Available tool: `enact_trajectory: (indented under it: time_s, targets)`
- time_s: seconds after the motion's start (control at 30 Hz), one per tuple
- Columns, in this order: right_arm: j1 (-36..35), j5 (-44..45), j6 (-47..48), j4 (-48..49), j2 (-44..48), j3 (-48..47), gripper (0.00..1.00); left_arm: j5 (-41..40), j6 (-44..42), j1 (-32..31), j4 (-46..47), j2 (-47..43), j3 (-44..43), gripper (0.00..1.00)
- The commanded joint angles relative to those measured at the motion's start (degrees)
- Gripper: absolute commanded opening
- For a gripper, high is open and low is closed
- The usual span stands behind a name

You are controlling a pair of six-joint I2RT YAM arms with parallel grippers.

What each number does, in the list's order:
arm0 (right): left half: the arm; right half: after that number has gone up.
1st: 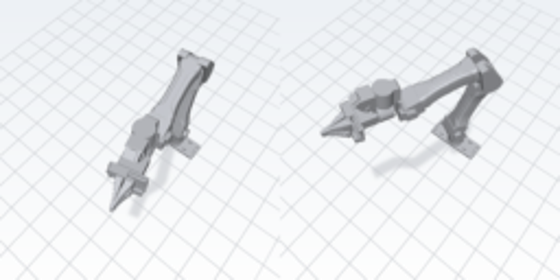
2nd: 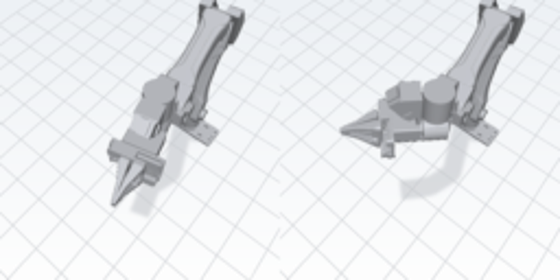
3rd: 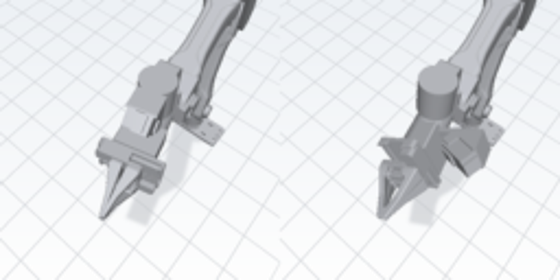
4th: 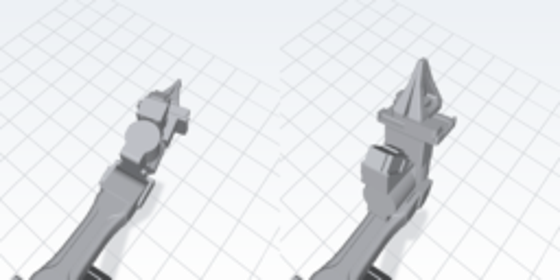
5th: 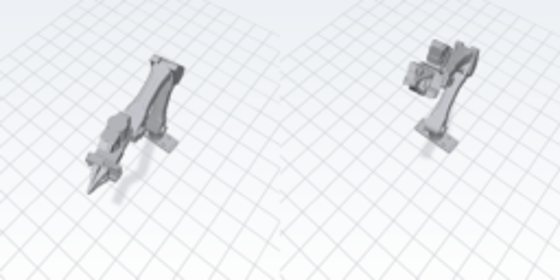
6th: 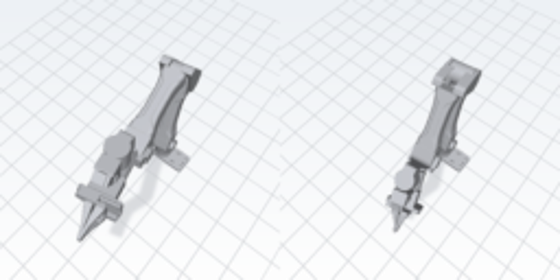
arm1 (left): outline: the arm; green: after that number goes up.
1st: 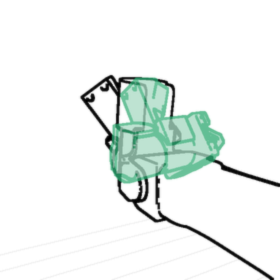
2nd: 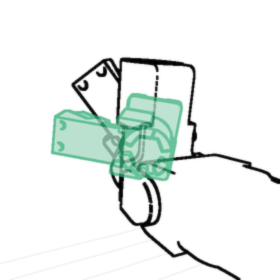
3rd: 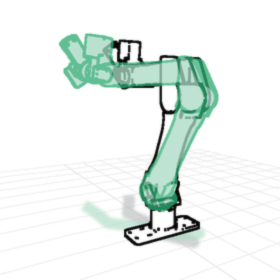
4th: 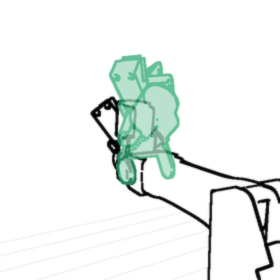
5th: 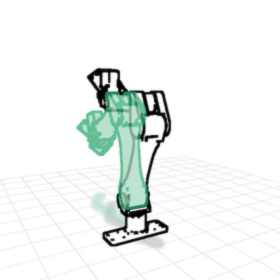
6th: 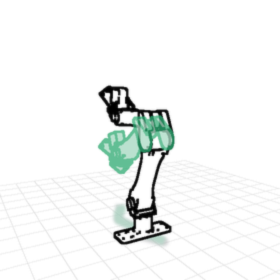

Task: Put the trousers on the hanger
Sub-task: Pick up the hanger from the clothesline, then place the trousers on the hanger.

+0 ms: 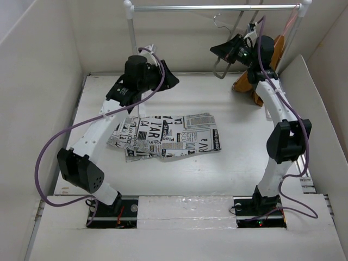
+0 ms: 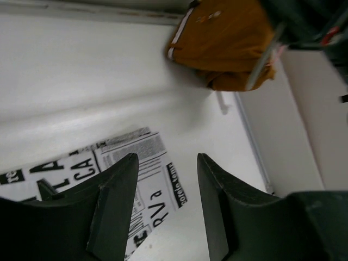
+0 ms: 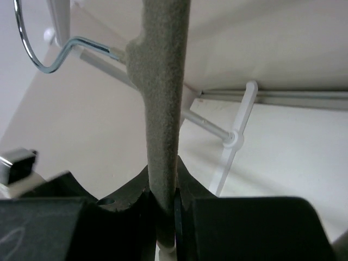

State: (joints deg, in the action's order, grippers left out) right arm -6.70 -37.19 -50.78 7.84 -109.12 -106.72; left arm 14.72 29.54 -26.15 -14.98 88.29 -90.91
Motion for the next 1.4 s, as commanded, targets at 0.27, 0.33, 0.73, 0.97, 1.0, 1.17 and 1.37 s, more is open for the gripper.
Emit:
enact_trajectory:
  time_s: [0.27,0.33,0.73,0.97,1.0,1.17,1.37]
  targets:
    - [3.0,-12.2,-8.9,25.7,2.9,3.2,0.00,9.9,3.6,-0.1,5.1,4.4,-12.4,0.46]
    - [3.0,-12.2,-7.3,25.3,4.4,6.0,0.00,10.8,4.8,-0.1,7.6,4.1,-11.9,0.49]
    - [-0.5,-14.0,-1.5,24.4,13.7,30.4,0.00,7.4,7.4,-7.8,15.7,12.1,-15.0,0.63]
    - [-3.4,-12.7,3.6,16.9,16.8,36.0,0.00,5.0,6.3,-10.0,17.4,16.9,-14.9,0.65]
    - [-4.3,-12.6,3.7,17.1,17.2,37.9,0.00,3.6,4.8,-10.8,17.1,16.9,-14.6,0.65]
    - [-7.9,-13.2,4.4,16.0,17.6,41.9,0.00,-0.4,5.6,-12.2,20.3,16.9,-9.9,0.64]
    - [-9.6,-12.0,2.6,18.0,19.8,48.2,0.00,-0.2,8.1,-12.9,28.5,15.9,-3.0,0.55]
